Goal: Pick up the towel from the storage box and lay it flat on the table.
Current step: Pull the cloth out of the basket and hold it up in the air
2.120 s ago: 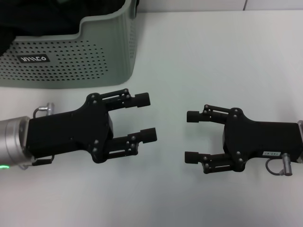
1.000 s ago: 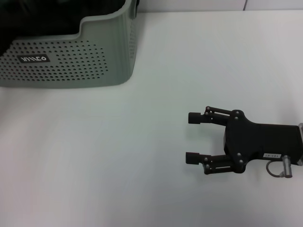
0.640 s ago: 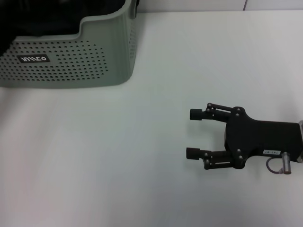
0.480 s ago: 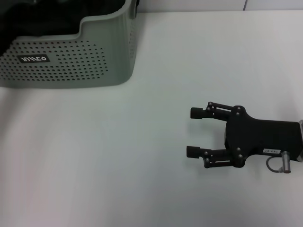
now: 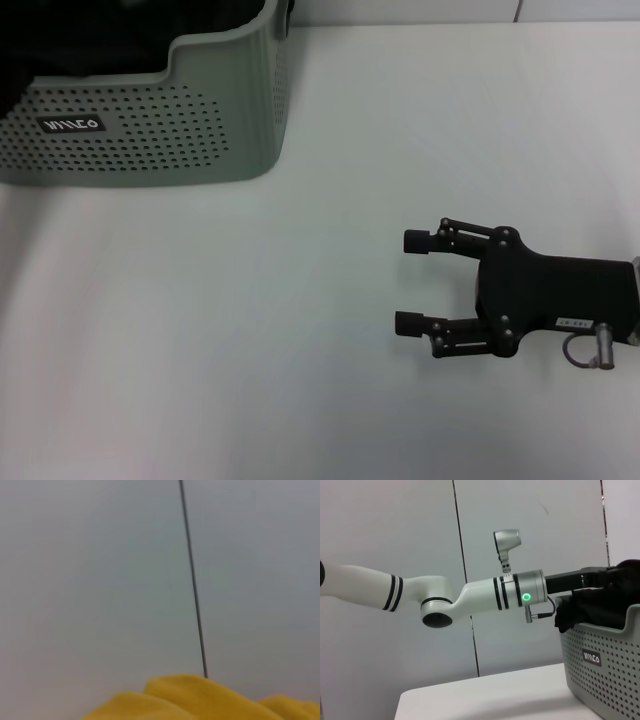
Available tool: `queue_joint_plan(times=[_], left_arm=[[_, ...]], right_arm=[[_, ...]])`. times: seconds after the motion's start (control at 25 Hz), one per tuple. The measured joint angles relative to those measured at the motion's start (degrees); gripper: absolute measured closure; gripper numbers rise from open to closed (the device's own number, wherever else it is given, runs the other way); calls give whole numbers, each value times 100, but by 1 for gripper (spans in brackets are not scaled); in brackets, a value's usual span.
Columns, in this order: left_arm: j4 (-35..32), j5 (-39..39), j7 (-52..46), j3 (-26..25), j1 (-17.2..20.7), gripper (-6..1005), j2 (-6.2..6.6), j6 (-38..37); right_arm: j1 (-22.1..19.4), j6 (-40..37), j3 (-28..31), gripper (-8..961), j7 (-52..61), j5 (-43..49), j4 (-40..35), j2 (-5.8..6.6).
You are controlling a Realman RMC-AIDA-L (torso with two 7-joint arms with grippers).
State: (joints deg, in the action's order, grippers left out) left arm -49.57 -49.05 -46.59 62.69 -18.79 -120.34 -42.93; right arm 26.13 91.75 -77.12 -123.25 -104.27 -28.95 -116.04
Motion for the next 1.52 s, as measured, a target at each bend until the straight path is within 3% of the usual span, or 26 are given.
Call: queue_joint_plan(times=[0.28, 0.4, 0.52, 0.64, 0.8, 0.92, 1.08, 1.28, 1.44, 1.52], left_arm=[[116, 144, 193, 78, 56, 857, 3, -62], [279, 398, -295, 40, 100, 918, 57, -628], [580, 471, -1224, -149, 191, 962, 286, -2021], [1039, 598, -1989, -490, 276, 997, 490, -3970], [1244, 740, -2670, -1087, 487, 996, 384, -6079], [1074, 898, -3297, -1199, 642, 995, 299, -6998], [1060, 1027, -3855, -1214, 737, 994, 276, -7177], [1427, 616, -3316, -1200, 647, 993, 254, -7184], [1557, 145, -2638, -1185, 555, 992, 64, -7063], [1828, 85, -2227, -1184, 496, 992, 27, -6887]], right_arm=[[-28, 0, 6, 99, -15, -5, 4, 3], [-41, 1, 4, 99, -18, -8, 4, -2], [-61, 4, -3, 99, -92, -8, 17, -4], [-66, 7, -20, 99, -242, -8, 68, -11], [-64, 19, -14, 99, -294, -8, 91, -15], [-36, 50, -10, 100, -295, -9, 92, -15], [50, 53, -109, 100, -296, -172, 92, -15], [131, 83, -515, 100, -336, -765, 17, -15], [196, 45, -1057, 100, -548, -1464, -113, -14], [309, -250, -1485, 99, -606, -1802, -217, -15]])
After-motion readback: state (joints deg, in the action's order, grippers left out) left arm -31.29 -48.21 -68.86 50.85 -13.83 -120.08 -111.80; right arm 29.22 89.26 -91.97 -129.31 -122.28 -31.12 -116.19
